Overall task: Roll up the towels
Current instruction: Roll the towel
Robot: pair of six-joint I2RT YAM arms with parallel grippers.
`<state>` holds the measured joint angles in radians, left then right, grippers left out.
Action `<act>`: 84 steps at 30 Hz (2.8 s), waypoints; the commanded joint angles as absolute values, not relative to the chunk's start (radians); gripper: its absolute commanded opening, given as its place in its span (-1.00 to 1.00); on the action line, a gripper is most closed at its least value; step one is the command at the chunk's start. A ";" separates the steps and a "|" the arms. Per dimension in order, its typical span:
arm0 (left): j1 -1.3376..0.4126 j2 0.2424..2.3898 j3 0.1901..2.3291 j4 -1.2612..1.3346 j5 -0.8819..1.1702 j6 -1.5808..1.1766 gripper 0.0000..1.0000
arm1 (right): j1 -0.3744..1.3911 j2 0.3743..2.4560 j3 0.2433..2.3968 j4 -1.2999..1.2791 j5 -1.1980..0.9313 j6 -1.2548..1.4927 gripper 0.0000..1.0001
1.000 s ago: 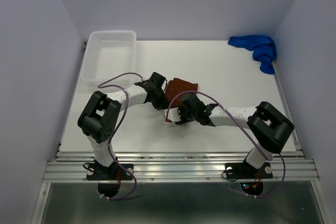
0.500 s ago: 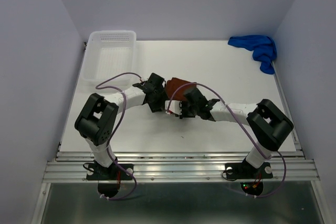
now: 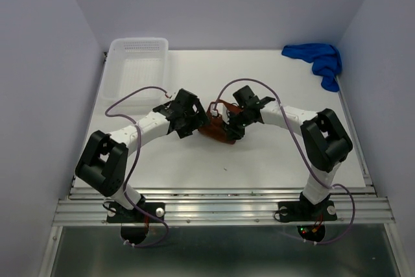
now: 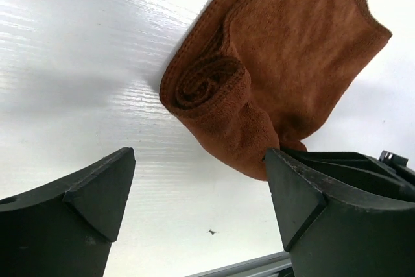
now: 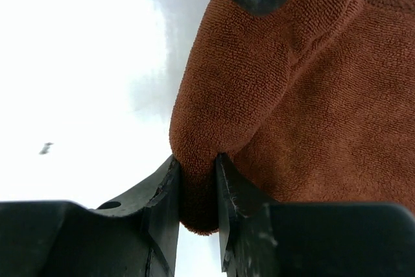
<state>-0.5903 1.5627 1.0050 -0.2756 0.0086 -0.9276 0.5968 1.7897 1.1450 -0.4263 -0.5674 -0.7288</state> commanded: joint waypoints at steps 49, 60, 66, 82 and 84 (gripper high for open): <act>-0.577 1.793 0.997 -0.080 0.040 -0.884 0.01 | 0.359 2.085 1.379 -0.644 -1.085 -0.543 -0.43; -0.578 1.850 1.066 -0.218 -0.023 -0.934 -0.32 | 0.359 1.919 1.535 -0.827 -1.037 -0.821 1.00; -0.580 1.833 1.097 -0.261 0.009 -0.927 -0.37 | 0.359 1.885 1.626 -0.690 -0.950 -0.784 1.00; -0.560 1.724 1.108 -0.420 0.092 -0.819 -0.39 | 0.652 1.615 1.251 -0.242 -0.187 -0.325 1.00; -0.558 1.726 1.104 -0.437 0.087 -0.810 -0.40 | 0.727 1.559 1.174 -0.204 -0.115 -0.305 1.00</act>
